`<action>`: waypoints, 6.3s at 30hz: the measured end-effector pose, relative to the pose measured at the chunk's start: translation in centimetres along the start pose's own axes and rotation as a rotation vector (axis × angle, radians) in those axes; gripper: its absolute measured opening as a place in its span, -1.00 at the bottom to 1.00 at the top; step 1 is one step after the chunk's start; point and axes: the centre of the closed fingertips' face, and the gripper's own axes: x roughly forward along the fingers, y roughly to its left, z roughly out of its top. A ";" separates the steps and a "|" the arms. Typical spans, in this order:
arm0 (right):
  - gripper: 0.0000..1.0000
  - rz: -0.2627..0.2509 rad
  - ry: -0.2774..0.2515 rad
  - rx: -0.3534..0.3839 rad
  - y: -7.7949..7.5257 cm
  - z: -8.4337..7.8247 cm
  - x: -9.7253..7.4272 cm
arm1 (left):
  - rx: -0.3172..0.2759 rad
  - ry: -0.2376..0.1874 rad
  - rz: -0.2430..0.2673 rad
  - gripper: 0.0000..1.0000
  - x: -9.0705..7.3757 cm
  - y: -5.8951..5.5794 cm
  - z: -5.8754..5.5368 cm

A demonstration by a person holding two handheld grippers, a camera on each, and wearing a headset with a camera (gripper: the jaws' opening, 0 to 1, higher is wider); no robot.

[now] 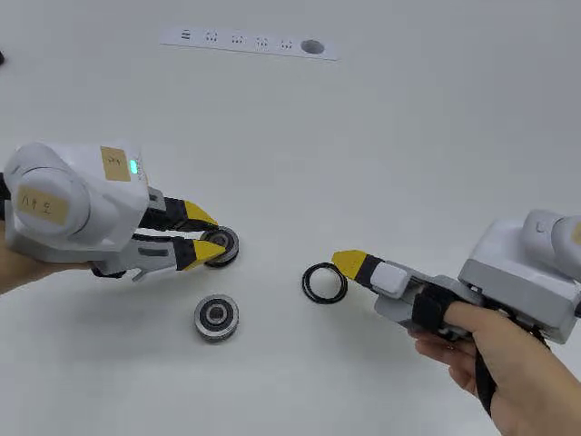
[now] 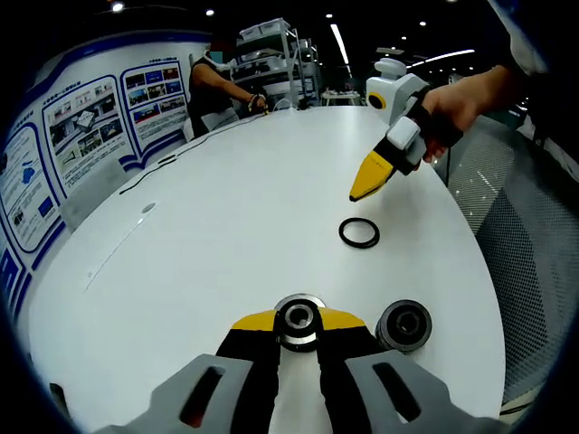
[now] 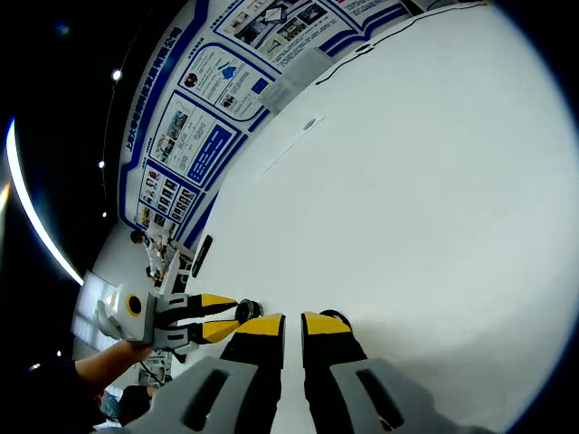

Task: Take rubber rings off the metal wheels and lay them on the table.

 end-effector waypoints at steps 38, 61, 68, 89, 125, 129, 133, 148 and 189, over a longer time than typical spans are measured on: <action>-0.39 0.243 0.146 -0.061 6.8 -3.1 6.6 | -0.003 -0.019 -0.077 -0.74 0.1 -0.2 -0.2; -0.30 0.249 0.203 -0.057 6.9 -4.7 8.1 | 0.025 -0.034 -0.094 -0.74 0.2 -0.3 -0.2; -0.35 0.253 0.200 -0.048 7.0 -4.6 8.1 | 0.021 -0.040 -0.087 -0.74 0.2 -0.3 -0.1; -0.84 0.185 0.186 -0.067 5.4 -4.2 8.1 | 0.012 -0.045 -0.079 -0.74 0.2 -0.2 -0.1; -0.98 0.163 0.189 -0.324 6.2 -3.8 8.8 | 0.012 -0.044 -0.076 -0.75 0.2 -0.1 -0.2; -0.98 0.174 0.191 -0.390 6.4 -3.9 8.8 | 0.012 -0.045 -0.076 -0.75 0.2 -0.1 -0.2; -0.98 0.174 0.196 -0.406 6.4 -3.8 8.8 | 0.013 -0.044 -0.076 -0.75 0.2 -0.1 -0.2; -0.98 0.204 0.183 -0.452 7.8 -3.7 8.8 | 0.019 -0.049 -0.076 -0.74 0.2 -0.1 -0.1; -0.96 0.159 0.142 -0.237 7.1 -1.7 6.6 | -0.035 -0.045 0.016 -0.40 -4.0 -0.5 0.1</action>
